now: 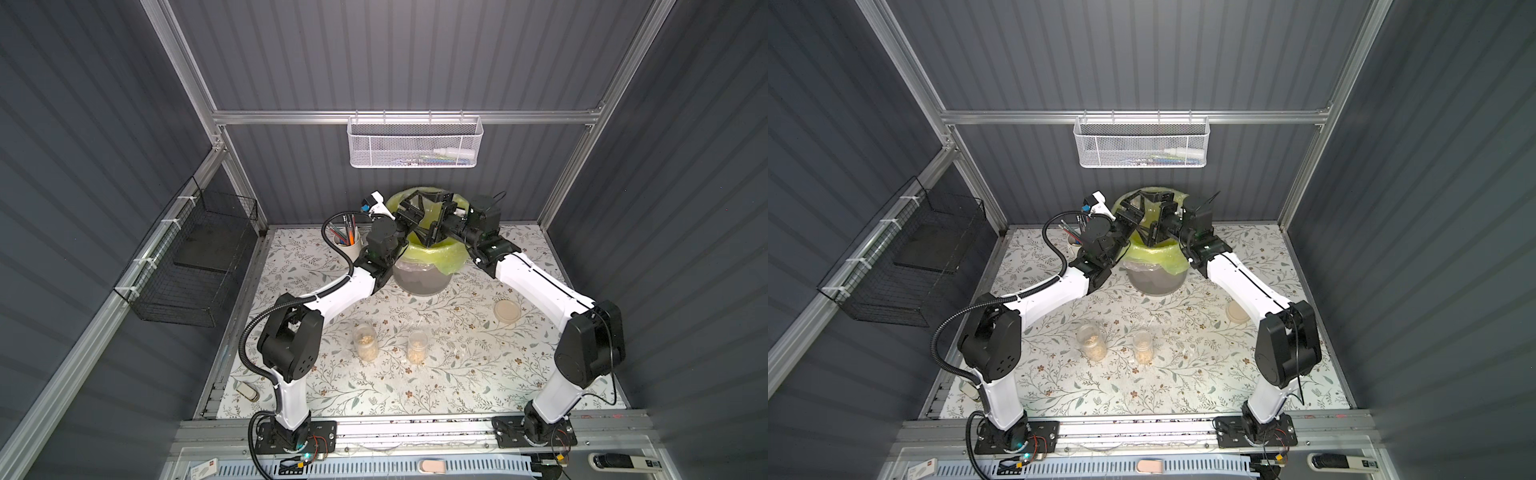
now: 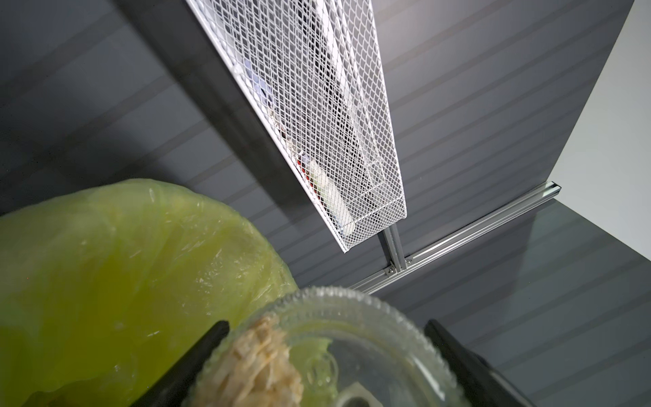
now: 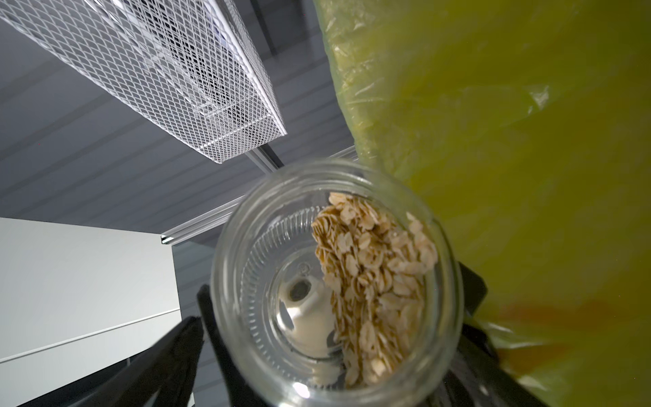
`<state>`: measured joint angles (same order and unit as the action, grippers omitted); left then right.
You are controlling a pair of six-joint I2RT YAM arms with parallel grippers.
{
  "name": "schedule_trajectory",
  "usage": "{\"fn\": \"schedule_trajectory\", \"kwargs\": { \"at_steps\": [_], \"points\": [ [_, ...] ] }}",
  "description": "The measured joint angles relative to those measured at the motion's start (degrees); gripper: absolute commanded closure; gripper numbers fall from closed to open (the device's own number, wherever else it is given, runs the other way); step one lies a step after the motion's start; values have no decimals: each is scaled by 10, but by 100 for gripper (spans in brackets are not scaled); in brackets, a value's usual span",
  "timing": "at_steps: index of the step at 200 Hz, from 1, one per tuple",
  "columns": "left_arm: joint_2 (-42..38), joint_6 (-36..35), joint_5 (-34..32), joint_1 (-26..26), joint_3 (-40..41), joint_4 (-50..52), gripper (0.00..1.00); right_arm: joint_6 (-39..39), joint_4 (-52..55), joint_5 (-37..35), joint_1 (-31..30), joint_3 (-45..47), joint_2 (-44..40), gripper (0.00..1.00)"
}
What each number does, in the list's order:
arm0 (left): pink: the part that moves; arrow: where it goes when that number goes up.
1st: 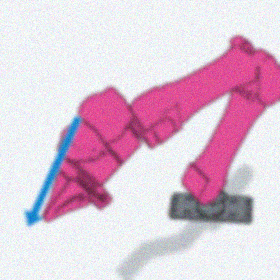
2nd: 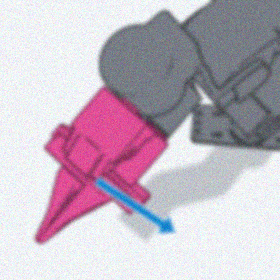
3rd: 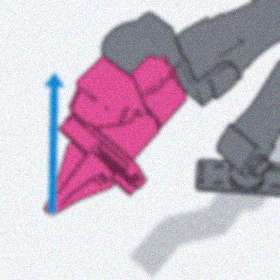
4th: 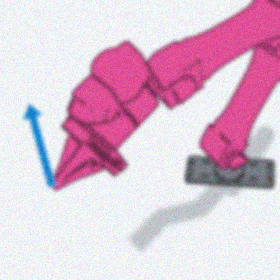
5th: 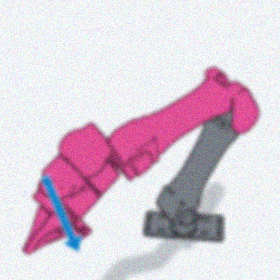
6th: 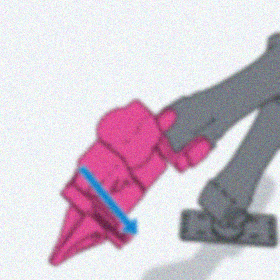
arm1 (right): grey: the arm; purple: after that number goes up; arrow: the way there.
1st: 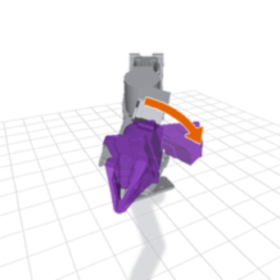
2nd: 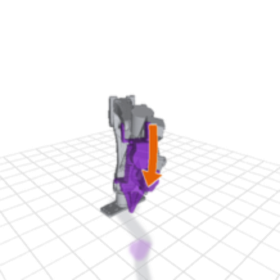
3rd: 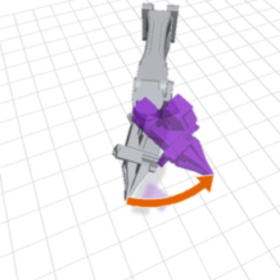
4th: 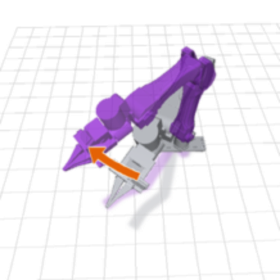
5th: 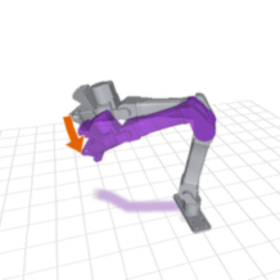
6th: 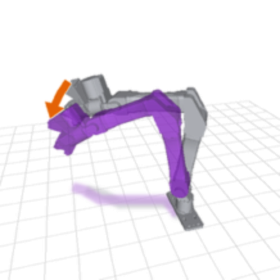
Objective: Empty expired oatmeal from jars
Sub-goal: Move the trash bin to the center of the board.
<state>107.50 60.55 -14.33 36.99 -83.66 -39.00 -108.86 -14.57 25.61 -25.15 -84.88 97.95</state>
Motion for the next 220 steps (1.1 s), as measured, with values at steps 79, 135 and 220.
{"fn": "schedule_trajectory", "kwargs": {
  "at_steps": [79, 135, 220],
  "points": [
    [1, -10, 0, 0, -1, 0, 71, 42, 65, 1, 22, 3, -57, 1],
    [6, -17, 6, 0, -11, 5, 71, 136, 155, 0, 40, -3, -78, 2],
    [7, -36, 12, 0, -18, 34, 70, 313, 284, 33, 92, -122, -39, 3]
  ]
}}
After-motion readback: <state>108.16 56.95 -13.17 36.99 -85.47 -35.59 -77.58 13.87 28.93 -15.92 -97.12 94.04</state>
